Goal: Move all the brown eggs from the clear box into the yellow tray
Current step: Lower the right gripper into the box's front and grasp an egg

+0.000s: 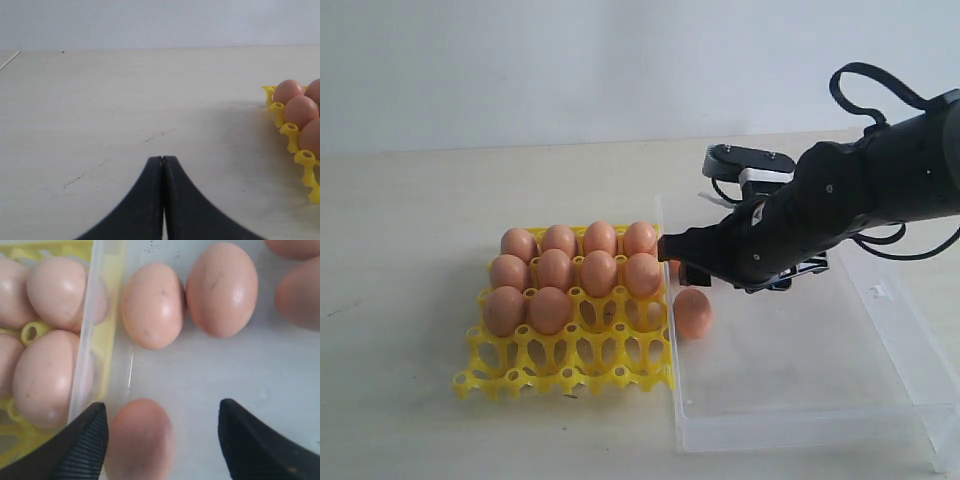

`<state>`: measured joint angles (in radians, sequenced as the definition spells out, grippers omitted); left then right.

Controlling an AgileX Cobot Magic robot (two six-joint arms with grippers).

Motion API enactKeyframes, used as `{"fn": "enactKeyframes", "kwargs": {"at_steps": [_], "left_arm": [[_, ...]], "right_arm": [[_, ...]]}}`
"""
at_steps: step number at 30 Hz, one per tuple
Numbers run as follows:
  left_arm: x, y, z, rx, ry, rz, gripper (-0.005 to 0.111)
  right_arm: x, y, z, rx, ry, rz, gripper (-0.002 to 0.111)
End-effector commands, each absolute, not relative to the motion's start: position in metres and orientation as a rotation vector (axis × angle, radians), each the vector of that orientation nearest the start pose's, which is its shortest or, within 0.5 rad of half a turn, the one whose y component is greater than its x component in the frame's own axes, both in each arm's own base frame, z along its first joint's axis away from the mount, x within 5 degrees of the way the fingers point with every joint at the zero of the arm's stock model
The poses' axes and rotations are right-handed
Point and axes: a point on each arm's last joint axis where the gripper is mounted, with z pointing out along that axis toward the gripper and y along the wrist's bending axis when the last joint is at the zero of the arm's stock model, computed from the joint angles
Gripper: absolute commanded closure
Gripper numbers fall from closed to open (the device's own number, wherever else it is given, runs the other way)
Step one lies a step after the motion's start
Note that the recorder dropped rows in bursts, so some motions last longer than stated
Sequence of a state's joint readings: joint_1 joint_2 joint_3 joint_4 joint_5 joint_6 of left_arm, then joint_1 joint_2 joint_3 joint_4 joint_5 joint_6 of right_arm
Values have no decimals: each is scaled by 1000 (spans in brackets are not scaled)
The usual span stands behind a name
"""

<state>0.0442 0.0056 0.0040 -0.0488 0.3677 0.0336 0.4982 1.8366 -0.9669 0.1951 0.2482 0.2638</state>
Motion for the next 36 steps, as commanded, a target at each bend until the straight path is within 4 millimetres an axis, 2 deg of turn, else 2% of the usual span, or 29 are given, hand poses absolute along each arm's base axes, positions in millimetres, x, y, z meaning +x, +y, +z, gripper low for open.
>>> {"fn": "enactKeyframes", "kwargs": {"at_steps": [1,10,19,21,23,26,30,34,36], "left_arm": [[53,0,181,-44,1836,-6,107],[53,0,181,-44,1836,-6,107],[53,0,181,-44,1836,-6,107],[53,0,181,-44,1836,-6,107],[53,0,181,-44,1836,-6,107],[53,0,181,-44,1836,-6,107],[53,0,181,-44,1836,-6,107],[53,0,181,-44,1836,-6,107],[53,0,181,-44,1836,-6,107]], "right_arm": [[309,172,136,-79,2661,385,48],[304,184,132,-113,2656,400,50],[302,188,114,-123,2701,381,53],[303,189,113,-121,2693,383,60],[303,189,114,-123,2689,384,77],[303,188,122,-176,2659,375,108],[306,187,153,-262,2526,384,108],[308,192,190,-350,2228,438,108],[304,200,197,-419,2100,469,108]]}}
